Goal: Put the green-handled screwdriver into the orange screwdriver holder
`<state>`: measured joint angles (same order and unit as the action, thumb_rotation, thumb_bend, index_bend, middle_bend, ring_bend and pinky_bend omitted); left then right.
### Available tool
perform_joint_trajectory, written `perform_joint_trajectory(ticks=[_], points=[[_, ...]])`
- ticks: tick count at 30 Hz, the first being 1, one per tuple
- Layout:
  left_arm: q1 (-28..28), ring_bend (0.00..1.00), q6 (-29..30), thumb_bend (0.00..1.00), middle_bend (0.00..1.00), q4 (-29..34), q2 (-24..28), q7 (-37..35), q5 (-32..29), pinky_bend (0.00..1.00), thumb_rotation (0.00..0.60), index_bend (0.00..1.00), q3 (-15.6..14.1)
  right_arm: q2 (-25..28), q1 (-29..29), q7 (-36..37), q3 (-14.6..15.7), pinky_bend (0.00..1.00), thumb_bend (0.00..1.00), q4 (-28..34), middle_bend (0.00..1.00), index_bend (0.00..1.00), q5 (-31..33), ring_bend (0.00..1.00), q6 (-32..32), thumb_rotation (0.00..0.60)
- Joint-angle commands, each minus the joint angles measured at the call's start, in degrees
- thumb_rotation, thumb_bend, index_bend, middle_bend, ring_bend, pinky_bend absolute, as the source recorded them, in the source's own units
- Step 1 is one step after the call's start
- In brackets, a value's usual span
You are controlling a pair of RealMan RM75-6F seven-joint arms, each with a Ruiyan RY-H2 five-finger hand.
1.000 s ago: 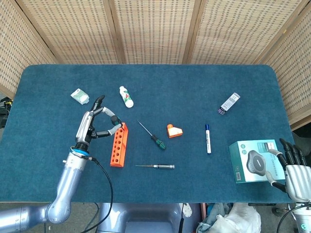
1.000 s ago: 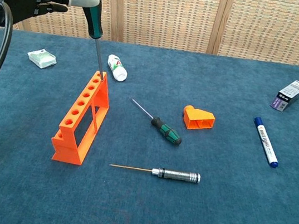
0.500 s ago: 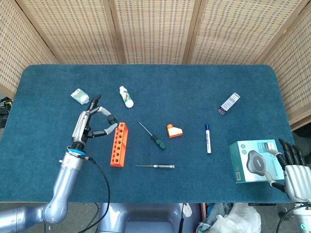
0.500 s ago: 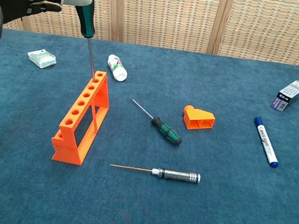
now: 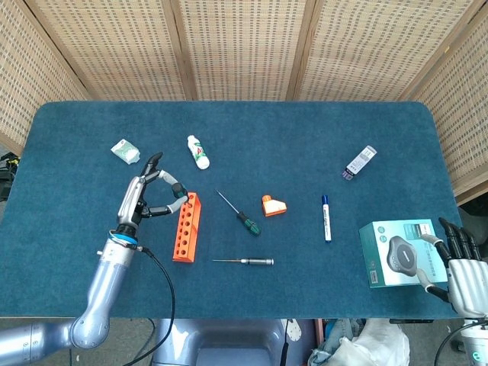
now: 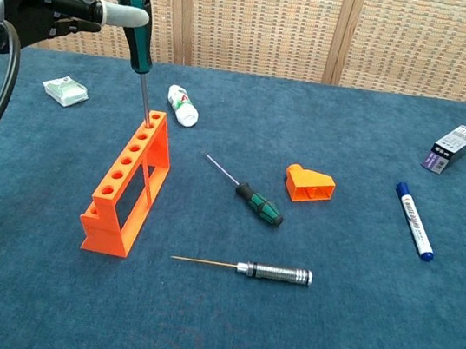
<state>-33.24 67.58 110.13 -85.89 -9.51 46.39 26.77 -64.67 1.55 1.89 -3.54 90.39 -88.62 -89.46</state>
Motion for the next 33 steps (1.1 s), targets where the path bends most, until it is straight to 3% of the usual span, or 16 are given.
perform_joint_trajectory(ticks=[1,33], points=[[-0.09,0.0,0.03,0.29,0.06,-0.27,-0.19,0.1,-0.38,0.0,0.6,0.66,-0.06,0.0,0.02,-0.06,0.04,0.0,0.27,0.02,0.0,0.23,-0.04,0.0,0.05,0.6],[-0.09,0.0,-5.92,0.29,0.06,-9.55,-3.63,-4.17,0.29,0.0,0.6,0.66,-3.08,-0.09,0.02,0.25,-0.09,0.0,0.27,-0.21,0.0,0.23,0.15,0.0,0.04,0.6]])
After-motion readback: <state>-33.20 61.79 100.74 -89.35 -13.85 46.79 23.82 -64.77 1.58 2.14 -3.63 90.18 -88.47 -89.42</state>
